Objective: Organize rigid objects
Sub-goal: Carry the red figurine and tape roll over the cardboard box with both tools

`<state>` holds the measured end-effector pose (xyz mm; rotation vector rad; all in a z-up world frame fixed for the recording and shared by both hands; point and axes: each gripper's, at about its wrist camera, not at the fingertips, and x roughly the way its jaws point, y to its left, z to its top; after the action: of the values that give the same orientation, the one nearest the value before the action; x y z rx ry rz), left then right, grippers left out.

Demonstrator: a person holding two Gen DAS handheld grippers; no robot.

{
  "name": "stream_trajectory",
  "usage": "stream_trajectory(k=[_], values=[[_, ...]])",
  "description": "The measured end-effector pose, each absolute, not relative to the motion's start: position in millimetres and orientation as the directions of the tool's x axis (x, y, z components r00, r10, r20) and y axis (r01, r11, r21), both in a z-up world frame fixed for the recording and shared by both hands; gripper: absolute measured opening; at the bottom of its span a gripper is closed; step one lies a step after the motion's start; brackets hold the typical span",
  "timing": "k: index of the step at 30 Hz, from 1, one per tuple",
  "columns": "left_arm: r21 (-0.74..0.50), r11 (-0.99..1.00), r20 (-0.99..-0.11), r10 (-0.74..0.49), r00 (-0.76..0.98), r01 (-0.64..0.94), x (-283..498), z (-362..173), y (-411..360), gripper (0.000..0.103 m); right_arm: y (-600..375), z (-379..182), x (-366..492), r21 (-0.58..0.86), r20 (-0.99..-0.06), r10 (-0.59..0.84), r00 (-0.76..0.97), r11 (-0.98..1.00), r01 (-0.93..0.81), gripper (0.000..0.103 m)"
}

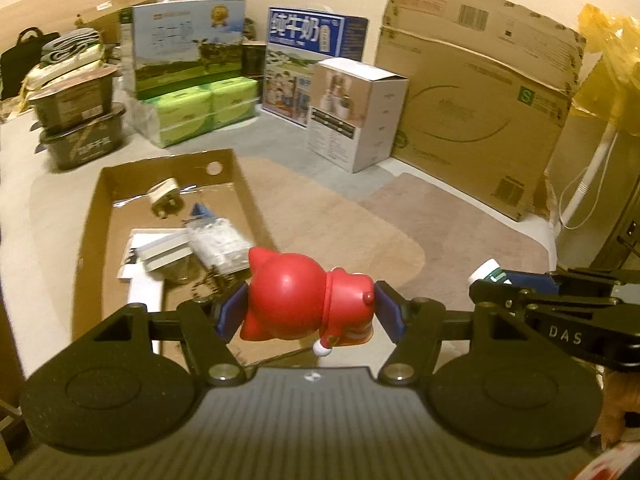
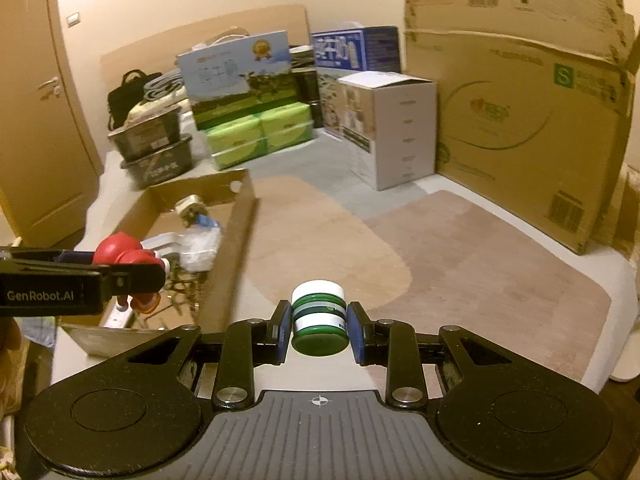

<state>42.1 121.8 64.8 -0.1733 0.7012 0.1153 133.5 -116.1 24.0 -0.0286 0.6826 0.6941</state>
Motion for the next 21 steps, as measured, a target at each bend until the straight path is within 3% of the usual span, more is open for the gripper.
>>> stream_trajectory(k=[21], values=[[-0.109, 0.962, -0.653, 0.12, 0.748, -0.249, 0, 63, 157, 0.065, -73, 25, 113, 0.191, -0.588, 0.634, 0.502, 0.712, -0.675, 0.03]])
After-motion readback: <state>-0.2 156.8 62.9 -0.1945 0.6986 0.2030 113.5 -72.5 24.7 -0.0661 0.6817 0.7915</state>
